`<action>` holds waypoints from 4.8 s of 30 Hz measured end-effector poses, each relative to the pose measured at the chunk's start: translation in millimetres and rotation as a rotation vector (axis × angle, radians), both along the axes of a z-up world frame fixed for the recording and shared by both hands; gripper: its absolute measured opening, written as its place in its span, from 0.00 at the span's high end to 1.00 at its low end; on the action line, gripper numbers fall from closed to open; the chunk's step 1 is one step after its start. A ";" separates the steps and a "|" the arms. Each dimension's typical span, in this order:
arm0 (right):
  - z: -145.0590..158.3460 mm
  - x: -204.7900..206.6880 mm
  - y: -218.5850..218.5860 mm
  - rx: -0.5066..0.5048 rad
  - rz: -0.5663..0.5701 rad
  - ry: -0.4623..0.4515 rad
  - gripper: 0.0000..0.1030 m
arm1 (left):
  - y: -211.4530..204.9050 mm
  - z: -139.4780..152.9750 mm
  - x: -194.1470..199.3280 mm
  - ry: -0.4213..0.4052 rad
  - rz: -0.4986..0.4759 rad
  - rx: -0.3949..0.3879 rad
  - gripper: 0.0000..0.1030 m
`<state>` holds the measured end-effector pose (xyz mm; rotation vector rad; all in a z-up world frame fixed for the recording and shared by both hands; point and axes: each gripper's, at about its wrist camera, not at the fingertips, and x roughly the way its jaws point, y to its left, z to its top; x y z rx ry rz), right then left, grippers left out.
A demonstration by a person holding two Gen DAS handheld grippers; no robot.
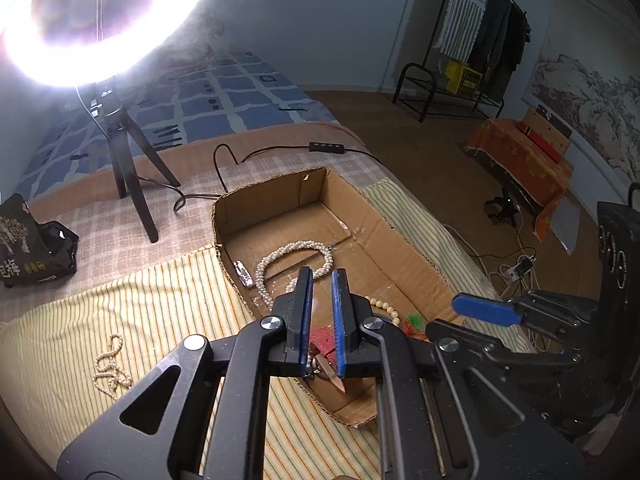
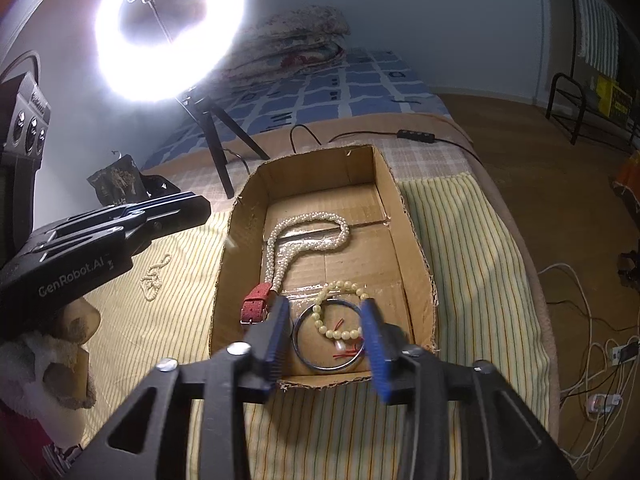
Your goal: Organize jewelry
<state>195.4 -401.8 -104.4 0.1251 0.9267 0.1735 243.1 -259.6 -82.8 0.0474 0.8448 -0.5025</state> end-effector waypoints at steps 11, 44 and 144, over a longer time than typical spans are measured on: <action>7.5 -6.2 9.0 -0.098 -0.007 -0.070 0.02 | 7.1 9.9 -2.3 -0.041 0.041 -0.008 0.27; 44.3 -52.0 49.4 -0.148 -0.051 -0.115 0.00 | 119.9 36.4 -13.0 -0.057 0.155 -0.001 0.27; 41.8 -66.0 61.4 -0.088 -0.135 -0.056 0.00 | 104.5 41.4 31.1 0.087 0.143 -0.119 0.95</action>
